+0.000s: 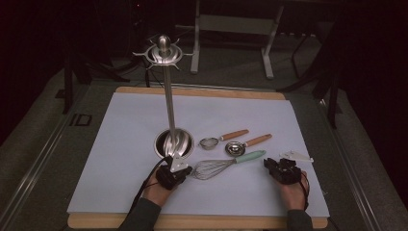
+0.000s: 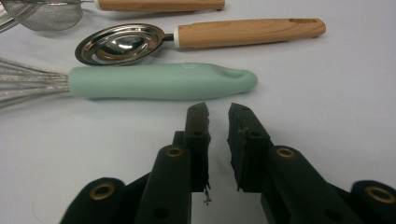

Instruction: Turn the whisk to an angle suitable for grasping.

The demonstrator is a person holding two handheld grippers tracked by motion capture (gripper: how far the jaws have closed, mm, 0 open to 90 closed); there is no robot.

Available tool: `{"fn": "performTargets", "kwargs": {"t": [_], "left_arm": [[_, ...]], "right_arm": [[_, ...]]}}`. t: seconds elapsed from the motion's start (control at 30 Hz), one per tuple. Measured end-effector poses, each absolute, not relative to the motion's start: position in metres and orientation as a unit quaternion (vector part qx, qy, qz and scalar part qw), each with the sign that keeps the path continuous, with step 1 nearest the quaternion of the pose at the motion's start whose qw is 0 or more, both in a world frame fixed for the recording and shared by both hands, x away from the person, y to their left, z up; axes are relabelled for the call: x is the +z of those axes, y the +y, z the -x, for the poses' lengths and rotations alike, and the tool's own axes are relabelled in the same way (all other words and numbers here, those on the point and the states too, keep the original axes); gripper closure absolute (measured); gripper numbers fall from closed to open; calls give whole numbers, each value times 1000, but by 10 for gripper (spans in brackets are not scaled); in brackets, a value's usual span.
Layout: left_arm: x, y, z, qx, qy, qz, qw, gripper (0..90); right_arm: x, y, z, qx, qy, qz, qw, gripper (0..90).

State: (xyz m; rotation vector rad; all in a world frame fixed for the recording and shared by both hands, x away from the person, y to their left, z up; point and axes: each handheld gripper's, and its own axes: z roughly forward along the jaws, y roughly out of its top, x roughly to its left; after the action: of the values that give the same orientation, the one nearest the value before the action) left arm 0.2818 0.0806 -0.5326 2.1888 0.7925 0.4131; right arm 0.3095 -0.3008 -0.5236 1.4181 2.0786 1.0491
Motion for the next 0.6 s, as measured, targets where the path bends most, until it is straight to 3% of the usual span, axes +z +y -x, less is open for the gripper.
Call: {"fn": "performTargets", "kwargs": {"t": [0.2,0.4,0.6], "left_arm": [[-533,62,-273,153,283,-867,381,887],[-534,44,-265,141,256,-877,381,887],[-535,22,-254,125,225,-886,386,886]], "right_arm": [[-522,-300,-310,384,742,-511,201,717],[-521,-295,-310,401,739,-507,190,577],[-518,-290,-312,420,731,-509,171,509]]}}
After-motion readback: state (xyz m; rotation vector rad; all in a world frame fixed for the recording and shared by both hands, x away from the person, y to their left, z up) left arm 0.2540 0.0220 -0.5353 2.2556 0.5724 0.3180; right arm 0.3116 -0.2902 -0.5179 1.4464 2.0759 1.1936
